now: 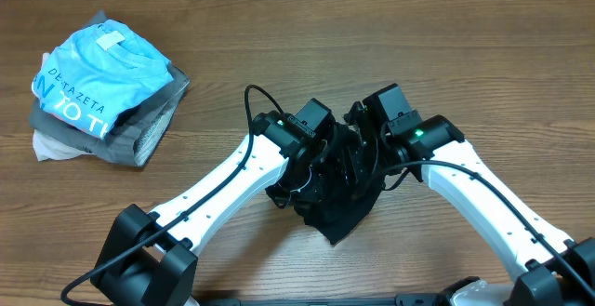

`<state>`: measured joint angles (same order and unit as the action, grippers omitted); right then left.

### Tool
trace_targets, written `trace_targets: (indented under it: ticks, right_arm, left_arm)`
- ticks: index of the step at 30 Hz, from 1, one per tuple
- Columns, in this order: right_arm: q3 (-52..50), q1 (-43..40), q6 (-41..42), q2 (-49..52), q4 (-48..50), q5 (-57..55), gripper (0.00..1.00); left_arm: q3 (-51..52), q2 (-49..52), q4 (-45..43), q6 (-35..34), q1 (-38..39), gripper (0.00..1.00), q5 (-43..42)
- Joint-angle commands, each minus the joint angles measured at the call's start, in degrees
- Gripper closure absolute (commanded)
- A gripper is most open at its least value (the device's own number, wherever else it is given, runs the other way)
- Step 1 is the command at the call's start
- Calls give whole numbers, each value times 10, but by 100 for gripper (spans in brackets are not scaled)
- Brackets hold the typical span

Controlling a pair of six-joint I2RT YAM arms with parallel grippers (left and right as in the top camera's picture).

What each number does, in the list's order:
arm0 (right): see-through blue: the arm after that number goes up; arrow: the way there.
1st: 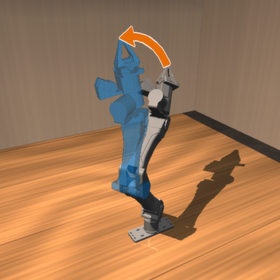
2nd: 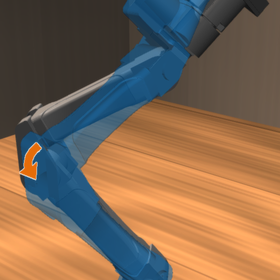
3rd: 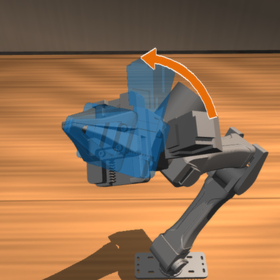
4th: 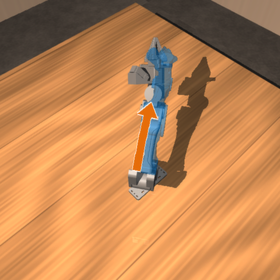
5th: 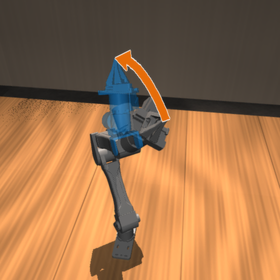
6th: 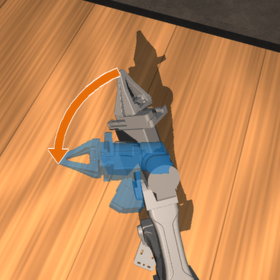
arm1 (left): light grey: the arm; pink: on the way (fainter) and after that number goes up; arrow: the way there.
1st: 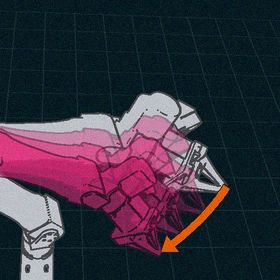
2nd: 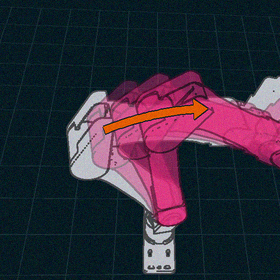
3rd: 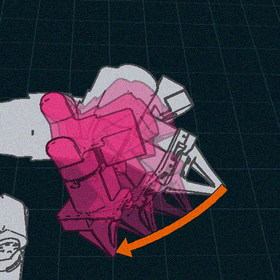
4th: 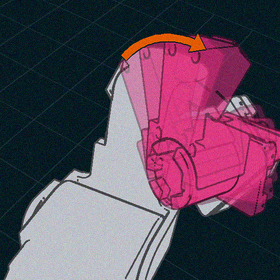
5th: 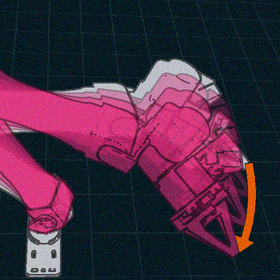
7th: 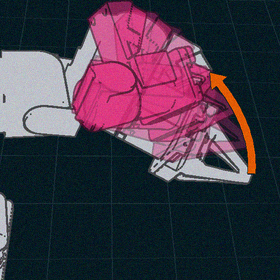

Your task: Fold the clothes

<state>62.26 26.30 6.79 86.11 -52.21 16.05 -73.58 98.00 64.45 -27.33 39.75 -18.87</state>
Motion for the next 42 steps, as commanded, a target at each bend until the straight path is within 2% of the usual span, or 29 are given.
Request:
trace_targets:
  ticks: [1, 4, 7, 10, 11, 22, 29, 33, 36, 39, 40, 41, 42]
  right_arm:
    - [-5, 19, -25, -1, 8, -28, 37]
    - [-12, 33, -21, 0, 21, -56, 50]
    - [-22, 36, 24, 2, 31, -127, 76]
    - [-21, 24, 71, 0, 28, -186, 94]
    - [-20, 16, 72, -1, 26, -184, 96]
    - [-1, -69, 75, -35, -63, -186, 96]
    - [-1, -94, 89, -35, -71, -195, 96]
    - [-1, -109, 128, -35, -81, -233, 96]
    - [-1, -119, 134, -35, -84, -233, 96]
    - [-1, -120, 135, -35, -86, -233, 95]
    - [-1, -120, 135, -35, -88, -233, 89]
    - [-1, -120, 135, -35, -89, -233, 78]
    - [-1, -120, 135, -35, -90, -233, 75]
  left_arm:
    - [2, -10, -3, -10, 0, 96, -11]
    - [2, -10, -7, -11, 0, 96, -11]
    - [2, -10, -7, -10, 0, 95, -11]
    - [2, -10, -3, -10, 0, 96, -11]
    - [2, -10, -1, -10, 0, 96, -11]
    - [3, -10, 18, -7, 0, 95, -2]
    - [3, -10, 63, -2, 11, 95, -2]
    - [3, -10, 60, -1, 33, 93, -2]
    - [3, -10, 44, -5, 52, 78, -4]
    - [3, -10, 28, -6, 71, 55, -7]
    - [3, -10, 26, -6, 77, 45, -7]
    - [3, -10, 26, -6, 80, 38, -6]
    - [3, -10, 26, -5, 83, 37, -6]
